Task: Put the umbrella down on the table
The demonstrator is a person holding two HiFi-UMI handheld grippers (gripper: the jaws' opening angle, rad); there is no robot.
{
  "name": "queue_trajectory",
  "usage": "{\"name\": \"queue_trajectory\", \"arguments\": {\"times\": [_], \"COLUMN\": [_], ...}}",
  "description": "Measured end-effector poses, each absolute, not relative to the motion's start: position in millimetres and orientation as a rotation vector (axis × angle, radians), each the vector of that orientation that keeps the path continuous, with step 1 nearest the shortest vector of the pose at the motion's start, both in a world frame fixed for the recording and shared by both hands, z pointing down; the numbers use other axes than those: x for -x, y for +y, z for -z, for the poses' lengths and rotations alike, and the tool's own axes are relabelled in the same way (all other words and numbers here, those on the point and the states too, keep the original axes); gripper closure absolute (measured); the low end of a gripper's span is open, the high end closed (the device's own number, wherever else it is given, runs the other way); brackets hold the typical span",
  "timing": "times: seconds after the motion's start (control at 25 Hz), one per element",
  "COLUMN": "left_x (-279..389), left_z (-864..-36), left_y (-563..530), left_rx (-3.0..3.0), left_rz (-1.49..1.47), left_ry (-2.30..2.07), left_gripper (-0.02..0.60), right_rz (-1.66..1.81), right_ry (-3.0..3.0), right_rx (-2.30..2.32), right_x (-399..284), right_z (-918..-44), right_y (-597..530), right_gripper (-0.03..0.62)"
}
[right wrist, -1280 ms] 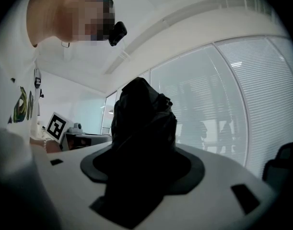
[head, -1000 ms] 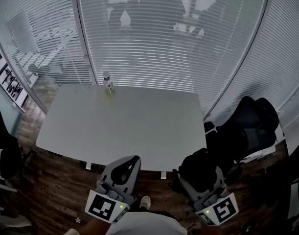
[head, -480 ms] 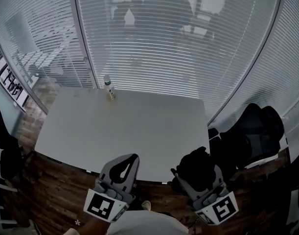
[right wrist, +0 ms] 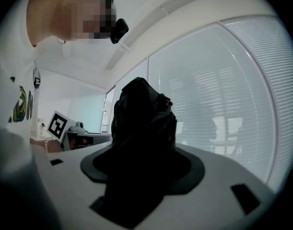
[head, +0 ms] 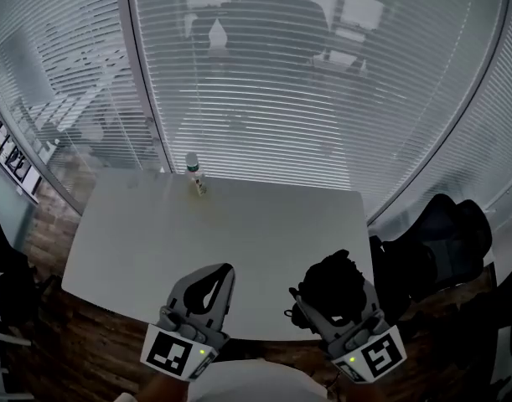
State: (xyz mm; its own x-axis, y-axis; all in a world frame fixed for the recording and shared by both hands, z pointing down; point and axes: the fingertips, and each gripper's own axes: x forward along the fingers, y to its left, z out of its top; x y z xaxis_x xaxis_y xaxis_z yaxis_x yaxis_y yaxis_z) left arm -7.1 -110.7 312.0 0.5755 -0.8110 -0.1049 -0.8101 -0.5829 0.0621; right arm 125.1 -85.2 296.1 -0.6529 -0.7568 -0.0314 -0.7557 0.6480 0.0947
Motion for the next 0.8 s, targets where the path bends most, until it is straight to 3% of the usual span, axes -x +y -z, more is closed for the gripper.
{"name": "queue_trajectory", "arguments": {"times": [0.4, 0.8], "left_x": [56.0, 53.4], "left_z": [-322.3, -337.9], "left_y": [-188.1, -217.8], "left_rx": [-2.785, -2.789], "left_rz": [0.172, 0.138], "left_ry": [-1.369, -1.304], "left_gripper": [0.570, 0.569], "right_rz": [0.140, 0.122], "right_ry": [-2.816, -2.778], "right_rx": [-1.353, -1.399], "right_x": [-75.0, -78.3], "right_z": [-301.2, -310.9], "right_y": [-160.0, -193.8], "right_gripper": [0.327, 0.327]}}
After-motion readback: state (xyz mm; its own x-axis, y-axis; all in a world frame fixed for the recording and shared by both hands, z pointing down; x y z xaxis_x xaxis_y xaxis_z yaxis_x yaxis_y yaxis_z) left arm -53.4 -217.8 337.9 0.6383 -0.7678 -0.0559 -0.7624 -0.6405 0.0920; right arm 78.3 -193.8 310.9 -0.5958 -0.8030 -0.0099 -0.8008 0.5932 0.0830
